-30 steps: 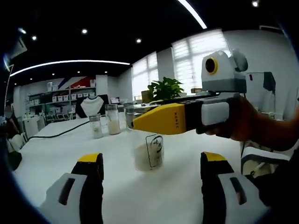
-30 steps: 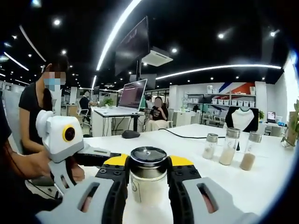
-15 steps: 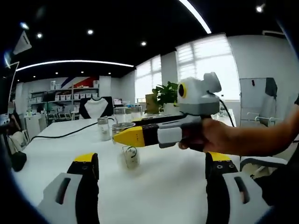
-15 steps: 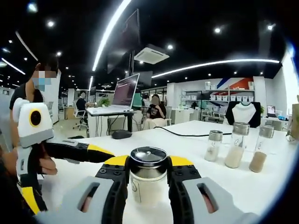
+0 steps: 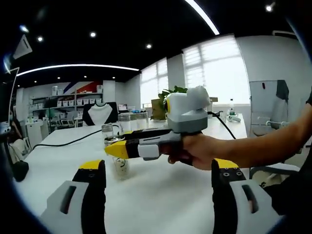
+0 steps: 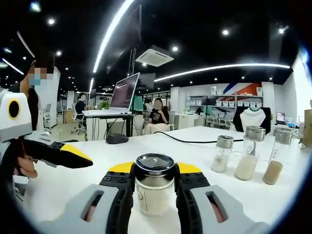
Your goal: Rotate the seasoning bottle until the label or dispensing opening points toward the visible target arrow and the bottle remains upright within the marked orientation range
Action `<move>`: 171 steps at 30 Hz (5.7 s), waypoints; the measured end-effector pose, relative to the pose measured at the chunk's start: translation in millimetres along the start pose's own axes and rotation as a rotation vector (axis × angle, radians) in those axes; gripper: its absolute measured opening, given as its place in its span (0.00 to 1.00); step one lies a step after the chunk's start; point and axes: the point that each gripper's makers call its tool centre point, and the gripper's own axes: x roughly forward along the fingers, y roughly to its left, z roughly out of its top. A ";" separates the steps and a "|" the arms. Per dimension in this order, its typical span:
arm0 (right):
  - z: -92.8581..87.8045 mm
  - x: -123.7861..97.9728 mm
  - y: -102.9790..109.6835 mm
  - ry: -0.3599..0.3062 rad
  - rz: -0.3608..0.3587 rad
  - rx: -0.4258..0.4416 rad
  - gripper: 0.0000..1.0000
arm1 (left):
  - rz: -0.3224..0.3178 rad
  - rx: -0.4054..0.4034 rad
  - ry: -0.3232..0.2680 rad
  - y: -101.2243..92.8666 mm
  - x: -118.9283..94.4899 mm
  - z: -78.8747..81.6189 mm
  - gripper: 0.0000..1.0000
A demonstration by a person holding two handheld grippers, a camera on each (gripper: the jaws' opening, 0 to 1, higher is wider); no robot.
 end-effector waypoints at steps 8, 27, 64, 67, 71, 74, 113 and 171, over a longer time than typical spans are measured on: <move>-0.3 9.7 -7.6 -0.035 0.035 -0.006 0.30 | -0.029 -0.015 0.031 -9.3 5.6 -7.8 0.96; -11.8 13.4 -29.4 0.024 0.082 -0.092 0.31 | -0.025 -0.013 0.009 -13.5 11.6 -7.5 0.95; 27.2 -1.5 -65.4 0.000 0.020 -0.012 0.34 | -0.076 -0.061 0.035 -23.7 17.0 -17.0 0.98; 28.7 2.8 -76.3 0.017 -0.017 -0.034 0.33 | -0.073 -0.060 0.026 -22.9 16.8 -14.6 0.98; 26.4 15.1 -90.3 0.049 -0.060 -0.055 0.33 | -0.067 -0.053 0.038 -20.8 15.8 -16.2 0.98; 19.9 23.7 -101.9 0.080 -0.110 -0.114 0.33 | -0.062 -0.055 0.036 -19.0 15.0 -15.9 0.98; 1.1 94.4 -179.6 0.013 -0.448 -0.098 0.35 | -0.099 -0.073 0.057 -28.6 21.0 -18.3 0.97; 34.7 -85.6 -30.7 -0.015 0.017 0.010 0.28 | -0.067 0.054 -0.154 -44.5 27.5 8.4 0.76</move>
